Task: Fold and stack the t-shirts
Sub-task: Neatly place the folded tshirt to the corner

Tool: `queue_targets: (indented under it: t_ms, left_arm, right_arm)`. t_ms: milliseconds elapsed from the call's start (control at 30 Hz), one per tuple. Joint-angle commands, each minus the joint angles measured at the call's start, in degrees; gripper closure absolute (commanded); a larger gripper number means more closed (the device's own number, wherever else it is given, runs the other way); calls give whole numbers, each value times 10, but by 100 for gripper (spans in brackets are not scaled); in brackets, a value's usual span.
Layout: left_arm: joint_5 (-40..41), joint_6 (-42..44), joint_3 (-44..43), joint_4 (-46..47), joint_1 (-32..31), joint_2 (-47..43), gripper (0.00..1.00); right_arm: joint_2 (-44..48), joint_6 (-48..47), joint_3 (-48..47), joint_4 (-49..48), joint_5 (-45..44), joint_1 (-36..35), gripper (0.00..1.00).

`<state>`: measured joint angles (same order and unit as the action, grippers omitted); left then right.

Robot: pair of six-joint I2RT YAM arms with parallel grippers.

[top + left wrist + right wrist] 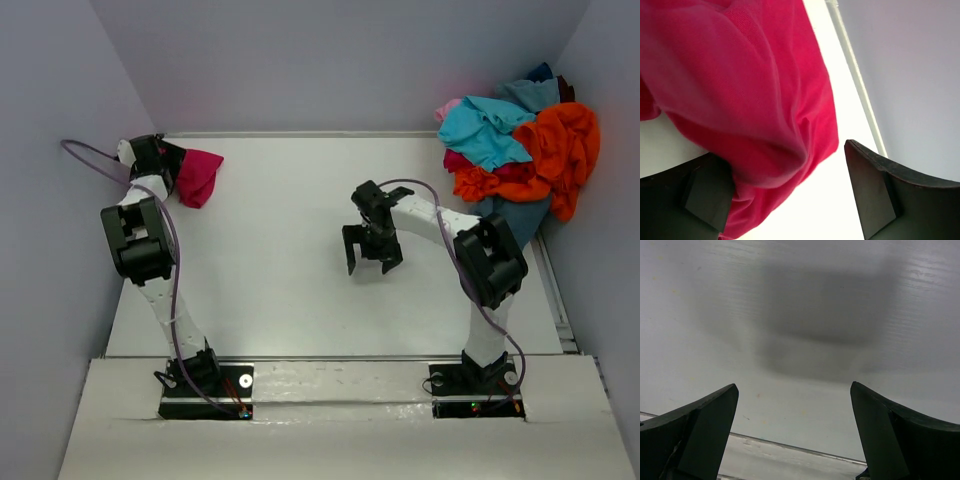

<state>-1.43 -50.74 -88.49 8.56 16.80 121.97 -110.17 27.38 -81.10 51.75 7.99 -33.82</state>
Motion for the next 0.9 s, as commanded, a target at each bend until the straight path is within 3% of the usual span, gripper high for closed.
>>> queue_targets:
  t_ms: [0,233,467,567,733,867]
  left_arm:
    - [26,34,-4,-14,1,-101,6]
    - [60,100,-4,-119,-46,-200,6]
    - [99,128,24,-170,-69,-256,6]
    - [97,131,38,-151,-70,-270,6]
    - [72,131,-87,-205,-70,-159,8]
    - [41,124,-132,-204,-70,-98,9]
  right_arm:
    - [41,9,28,-46,19,-1,0]
    - [57,19,70,-109,44,-1,0]
    - [51,17,111,-160,75,-1,0]
    - [44,8,111,-167,83,-1,0]
    - [30,-8,90,-156,95,-1,0]
    - [30,-18,76,-148,88,-1,0]
